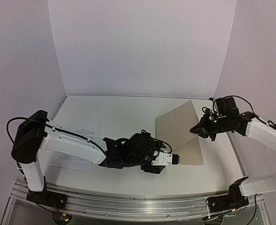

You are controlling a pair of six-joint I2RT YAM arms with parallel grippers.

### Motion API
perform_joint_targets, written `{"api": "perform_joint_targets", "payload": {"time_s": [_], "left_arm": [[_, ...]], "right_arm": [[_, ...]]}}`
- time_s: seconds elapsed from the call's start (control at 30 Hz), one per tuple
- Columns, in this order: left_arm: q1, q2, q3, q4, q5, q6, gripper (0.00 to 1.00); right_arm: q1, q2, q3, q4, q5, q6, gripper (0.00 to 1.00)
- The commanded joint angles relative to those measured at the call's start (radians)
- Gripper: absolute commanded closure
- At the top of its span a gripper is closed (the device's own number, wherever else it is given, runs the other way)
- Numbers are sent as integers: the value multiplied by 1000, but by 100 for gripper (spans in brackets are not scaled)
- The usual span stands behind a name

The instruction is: Put the files into the folder

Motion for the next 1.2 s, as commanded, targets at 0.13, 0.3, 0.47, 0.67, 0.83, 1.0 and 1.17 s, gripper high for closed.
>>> {"api": "perform_joint_targets", "payload": {"time_s": [0.13, 0.3, 0.47, 0.67, 0.83, 1.0, 1.17], "left_arm": [[209, -249, 61, -371, 506, -308, 17], [442, -249, 51, -458, 647, -602, 18], [606, -262, 6, -448, 689, -803, 16], [777, -206, 22, -489, 716, -909, 13], [876, -141, 56, -521, 714, -898, 15], [924, -152, 48, -496, 701, -871, 15], [925, -151, 54, -502, 706, -860, 12]], "right_arm": [[170, 106, 380, -344, 309, -190, 100], [316, 287, 605, -510, 429, -205, 100], [494, 491, 780, -589, 510, -111, 100], [632, 760, 1093, -810, 580, -30, 97], [689, 852, 1127, -645, 435, -47, 62], [745, 899, 1172, -463, 285, -196, 30], [783, 903, 1184, -379, 119, -369, 2]]}}
